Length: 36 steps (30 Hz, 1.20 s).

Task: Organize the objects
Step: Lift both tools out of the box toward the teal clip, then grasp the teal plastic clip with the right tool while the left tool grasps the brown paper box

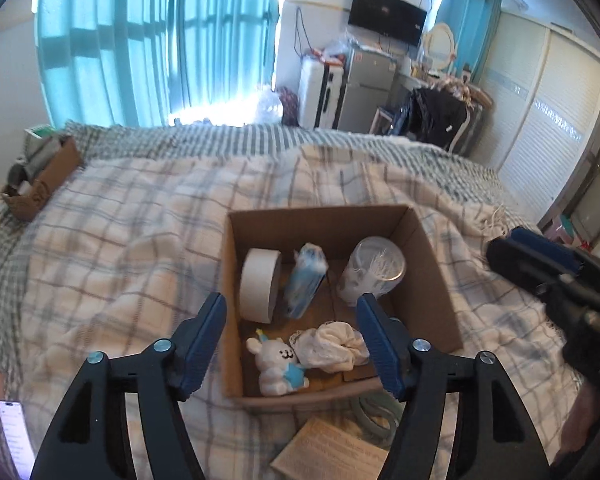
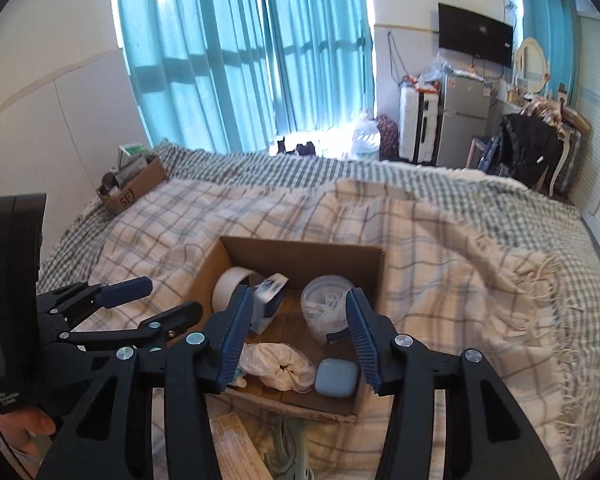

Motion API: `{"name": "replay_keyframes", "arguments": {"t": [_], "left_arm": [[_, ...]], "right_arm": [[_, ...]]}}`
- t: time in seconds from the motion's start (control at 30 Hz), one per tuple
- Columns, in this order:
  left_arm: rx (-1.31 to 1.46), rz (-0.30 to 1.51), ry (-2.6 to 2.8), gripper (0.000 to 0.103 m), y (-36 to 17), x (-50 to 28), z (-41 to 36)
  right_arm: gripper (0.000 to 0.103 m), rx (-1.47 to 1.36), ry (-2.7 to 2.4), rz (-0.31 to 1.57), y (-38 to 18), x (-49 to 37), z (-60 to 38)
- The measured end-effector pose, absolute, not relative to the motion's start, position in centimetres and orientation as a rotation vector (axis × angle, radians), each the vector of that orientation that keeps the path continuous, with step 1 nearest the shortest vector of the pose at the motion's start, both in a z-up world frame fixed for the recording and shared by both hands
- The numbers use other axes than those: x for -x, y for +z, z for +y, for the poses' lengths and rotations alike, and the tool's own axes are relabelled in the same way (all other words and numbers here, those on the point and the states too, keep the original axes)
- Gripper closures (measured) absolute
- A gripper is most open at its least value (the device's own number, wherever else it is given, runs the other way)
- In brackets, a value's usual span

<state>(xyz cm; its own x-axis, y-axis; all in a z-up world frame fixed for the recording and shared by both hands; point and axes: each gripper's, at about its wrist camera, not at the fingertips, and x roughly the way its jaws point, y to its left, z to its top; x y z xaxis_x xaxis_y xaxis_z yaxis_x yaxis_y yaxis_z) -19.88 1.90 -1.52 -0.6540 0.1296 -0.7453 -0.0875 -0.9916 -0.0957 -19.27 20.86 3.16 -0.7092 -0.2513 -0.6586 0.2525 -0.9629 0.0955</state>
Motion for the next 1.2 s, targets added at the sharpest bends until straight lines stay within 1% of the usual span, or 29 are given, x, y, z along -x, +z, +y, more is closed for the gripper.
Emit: {"name": "replay_keyframes", "arguments": {"t": [0.03, 0.1, 0.13, 0.3, 0.47, 0.73, 1.0, 1.13, 1.17, 1.2], "left_arm": [[1.225, -0.065, 2.782, 0.016, -0.6, 18.9, 1.7], [1.172, -0.063, 2.833, 0.007, 0.7, 17.3, 1.1], [1.140, -0.072, 2.859, 0.004, 1.3, 16.4, 0.8], [1.103, -0.132, 2.909, 0.003, 2.4, 13.0, -0.6], [1.127, -0.155, 2.936, 0.002, 1.1, 10.7, -1.0], [1.261, -0.071, 2.939, 0.002, -3.8, 10.2, 0.0], [1.411, -0.107, 2.938, 0.002, -10.1, 10.8, 0.5], [1.500, -0.203, 2.897, 0.002, -12.6, 10.7, 0.1], [1.525, -0.225, 2.882, 0.002, -13.2, 10.7, 0.0], [1.546, -0.238, 2.871, 0.002, -13.6, 10.7, 0.0]], "right_arm": [[0.053, -1.005, -2.691, 0.011, 4.2, 18.2, 21.2], [0.046, -0.969, -2.714, 0.044, 5.8, 16.4, 21.4], [0.046, -0.948, -2.733, 0.061, 6.6, 15.2, 21.6], [0.045, -0.910, -2.761, 0.087, 8.2, 11.1, 22.7], [0.045, -0.912, -2.775, 0.068, 7.3, 8.2, 24.0], [0.045, -1.065, -2.725, 0.073, 1.3, 8.0, 24.8], [0.045, -1.304, -2.547, 0.165, -8.1, 12.0, 22.1], [0.045, -1.457, -2.435, 0.163, -12.6, 13.7, 21.1], [0.046, -1.487, -2.413, 0.173, -13.6, 14.0, 20.8], [0.055, -1.504, -2.392, 0.183, -14.2, 14.0, 20.6]]}}
